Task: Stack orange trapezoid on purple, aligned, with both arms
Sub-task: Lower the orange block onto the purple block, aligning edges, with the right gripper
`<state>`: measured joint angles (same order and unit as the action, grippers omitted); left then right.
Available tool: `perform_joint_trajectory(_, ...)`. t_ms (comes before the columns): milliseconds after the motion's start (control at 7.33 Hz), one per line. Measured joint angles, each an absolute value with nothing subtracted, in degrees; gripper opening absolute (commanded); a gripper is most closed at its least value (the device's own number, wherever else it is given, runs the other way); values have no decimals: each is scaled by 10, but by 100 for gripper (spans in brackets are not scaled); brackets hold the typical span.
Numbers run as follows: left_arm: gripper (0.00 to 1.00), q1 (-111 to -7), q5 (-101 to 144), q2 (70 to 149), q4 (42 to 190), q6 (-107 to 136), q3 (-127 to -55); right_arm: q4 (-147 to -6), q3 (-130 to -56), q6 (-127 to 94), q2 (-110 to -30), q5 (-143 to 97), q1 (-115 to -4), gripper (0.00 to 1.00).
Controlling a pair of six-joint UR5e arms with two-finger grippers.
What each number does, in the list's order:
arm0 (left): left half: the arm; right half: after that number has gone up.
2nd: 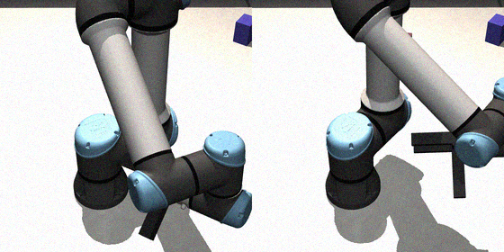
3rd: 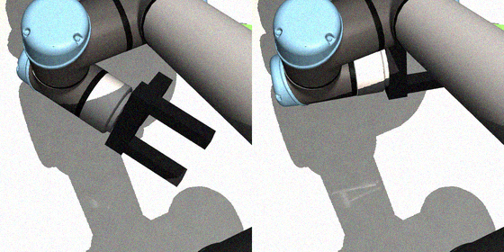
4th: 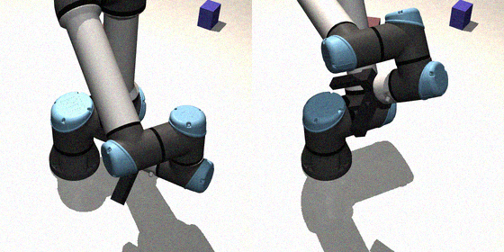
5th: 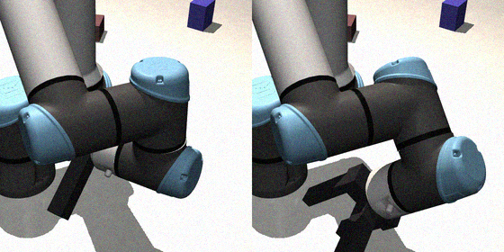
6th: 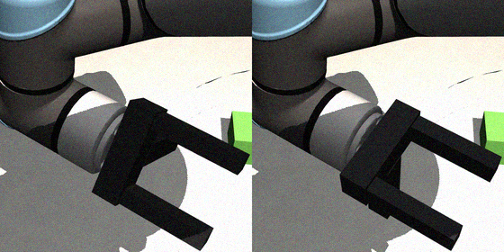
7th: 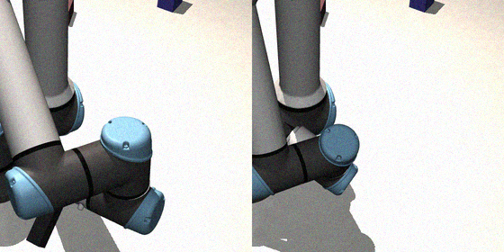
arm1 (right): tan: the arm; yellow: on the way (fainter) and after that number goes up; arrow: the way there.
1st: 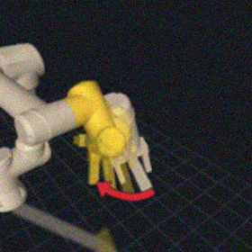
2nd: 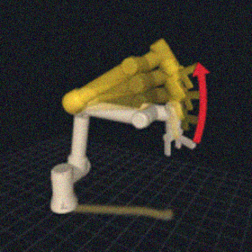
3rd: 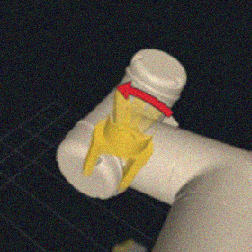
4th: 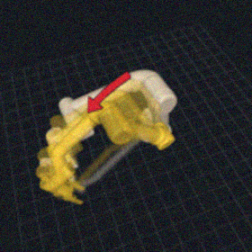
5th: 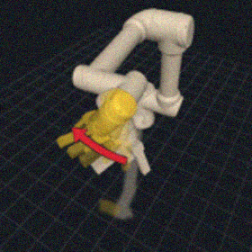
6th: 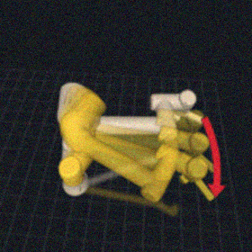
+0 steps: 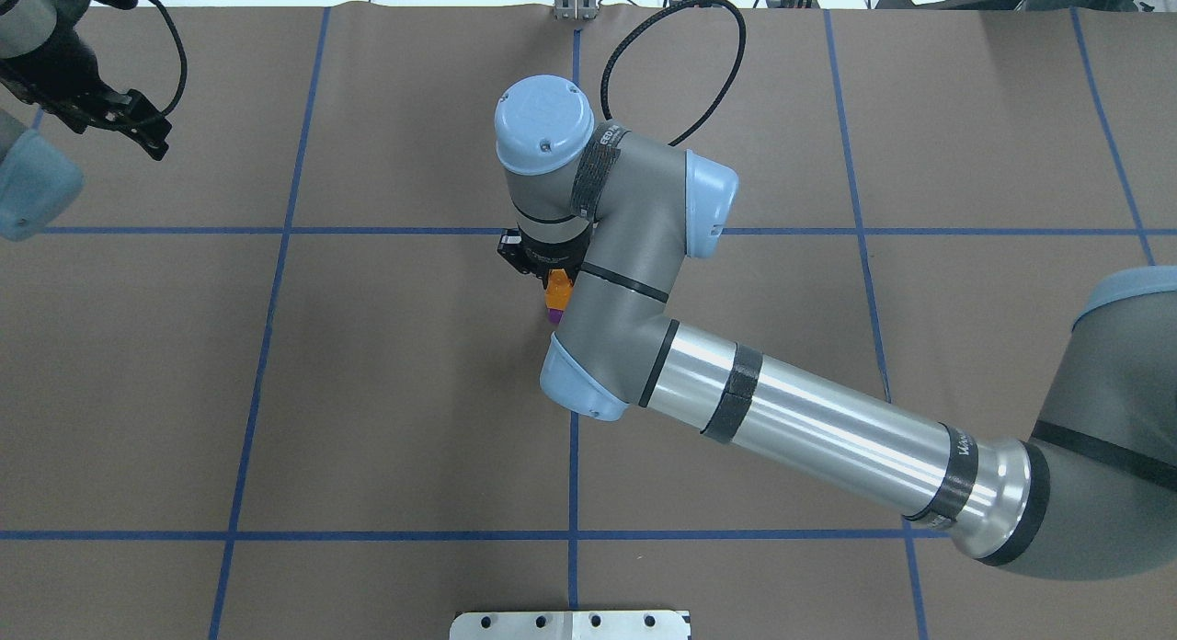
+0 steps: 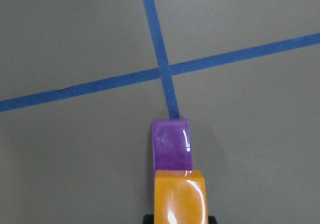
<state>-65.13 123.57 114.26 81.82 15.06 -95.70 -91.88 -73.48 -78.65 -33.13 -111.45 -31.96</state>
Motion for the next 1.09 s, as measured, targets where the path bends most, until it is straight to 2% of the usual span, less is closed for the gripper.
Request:
perform_joint_trajectory(818,100,-651,1236,1143,818,150,-955,-874,-712,-785,-332,-1108,-316,0)
perform_joint_trajectory(955,100,-651,1235,1143,818,150,-955,-872,-711,-786,-333,-1108,-316,31)
perform_joint_trajectory(1091,100,-651,1235,1143,818,151,-955,-872,-710,-786,-334,-1108,-317,99)
